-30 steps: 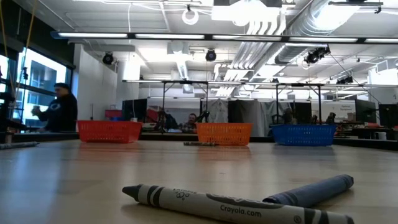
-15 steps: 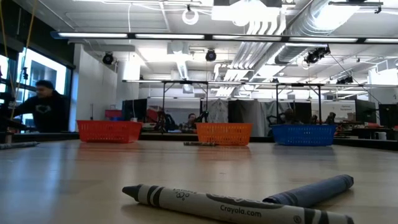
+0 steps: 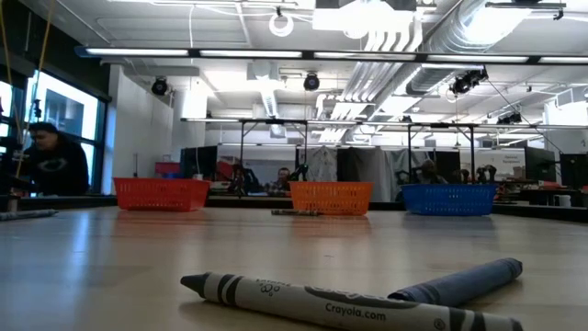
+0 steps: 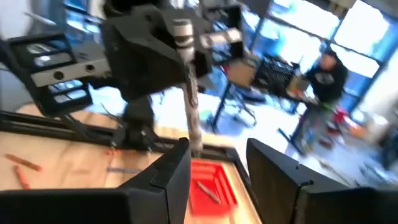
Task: Sort crayons
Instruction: Put the gray crayon into the red bin
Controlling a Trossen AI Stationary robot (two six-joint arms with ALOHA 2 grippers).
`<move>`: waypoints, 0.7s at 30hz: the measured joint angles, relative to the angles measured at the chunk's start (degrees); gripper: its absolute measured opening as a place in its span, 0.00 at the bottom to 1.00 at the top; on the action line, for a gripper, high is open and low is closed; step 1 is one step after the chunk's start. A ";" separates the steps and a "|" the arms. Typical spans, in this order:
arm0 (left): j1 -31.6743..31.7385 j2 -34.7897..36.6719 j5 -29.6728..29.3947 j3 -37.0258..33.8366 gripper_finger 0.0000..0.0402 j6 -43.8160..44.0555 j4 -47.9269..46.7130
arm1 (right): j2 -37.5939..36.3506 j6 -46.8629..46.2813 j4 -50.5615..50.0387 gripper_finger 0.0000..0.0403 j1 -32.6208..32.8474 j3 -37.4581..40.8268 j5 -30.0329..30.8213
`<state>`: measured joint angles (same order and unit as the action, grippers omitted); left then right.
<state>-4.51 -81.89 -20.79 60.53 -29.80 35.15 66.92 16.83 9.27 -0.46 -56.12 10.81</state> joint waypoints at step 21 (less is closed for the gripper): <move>26.54 7.32 -17.01 -0.02 0.02 31.44 -68.40 | -5.03 -12.99 -27.64 0.35 0.01 0.00 1.72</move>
<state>22.03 -74.56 -37.80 60.51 1.63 -33.25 61.89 3.84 -18.36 -0.45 -56.12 12.53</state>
